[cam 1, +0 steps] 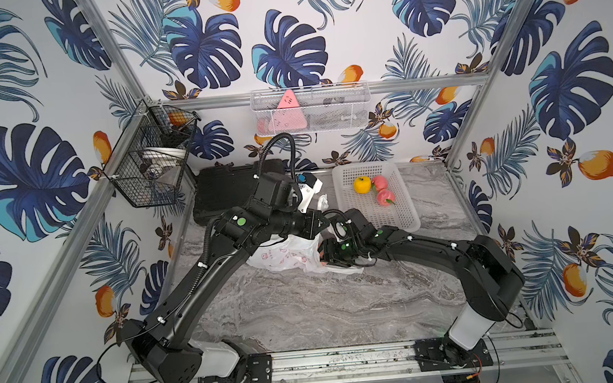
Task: Place the peach into a plastic bag & tie a knot
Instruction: Place the peach in the plastic bag.
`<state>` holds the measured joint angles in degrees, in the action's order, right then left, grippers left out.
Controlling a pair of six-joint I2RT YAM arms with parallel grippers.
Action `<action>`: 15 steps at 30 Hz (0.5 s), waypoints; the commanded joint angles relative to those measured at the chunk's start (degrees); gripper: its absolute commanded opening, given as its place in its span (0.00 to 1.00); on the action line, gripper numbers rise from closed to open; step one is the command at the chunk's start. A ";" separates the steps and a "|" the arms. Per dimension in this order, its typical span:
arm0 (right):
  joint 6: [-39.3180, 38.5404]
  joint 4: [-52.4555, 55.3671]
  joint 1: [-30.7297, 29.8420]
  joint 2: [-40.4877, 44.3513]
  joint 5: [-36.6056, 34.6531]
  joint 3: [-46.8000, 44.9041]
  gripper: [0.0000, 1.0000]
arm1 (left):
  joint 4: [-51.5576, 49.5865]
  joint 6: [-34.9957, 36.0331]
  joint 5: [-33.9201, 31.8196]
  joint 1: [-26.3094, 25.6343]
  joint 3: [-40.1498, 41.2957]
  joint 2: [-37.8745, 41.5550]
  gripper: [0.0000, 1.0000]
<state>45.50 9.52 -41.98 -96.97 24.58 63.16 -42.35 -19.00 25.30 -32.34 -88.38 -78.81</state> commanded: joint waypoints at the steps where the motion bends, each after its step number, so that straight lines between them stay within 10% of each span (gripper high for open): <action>1: 1.12 -2.20 0.02 1.20 -1.29 1.35 0.46 | 6.07 -3.72 0.97 -1.39 0.48 0.67 0.00; 10: 6.48 -4.01 4.48 9.01 23.77 -0.01 0.50 | 19.75 -7.84 0.02 -9.48 5.77 0.38 0.00; 15: 8.31 -4.32 5.19 6.90 19.37 -3.46 0.54 | 31.49 -11.54 0.11 -10.99 12.44 2.80 0.00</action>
<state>51.70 6.20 -36.75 -89.01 44.45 60.71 -21.17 -27.33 25.47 -43.18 -78.17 -77.23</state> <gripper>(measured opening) 0.621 0.058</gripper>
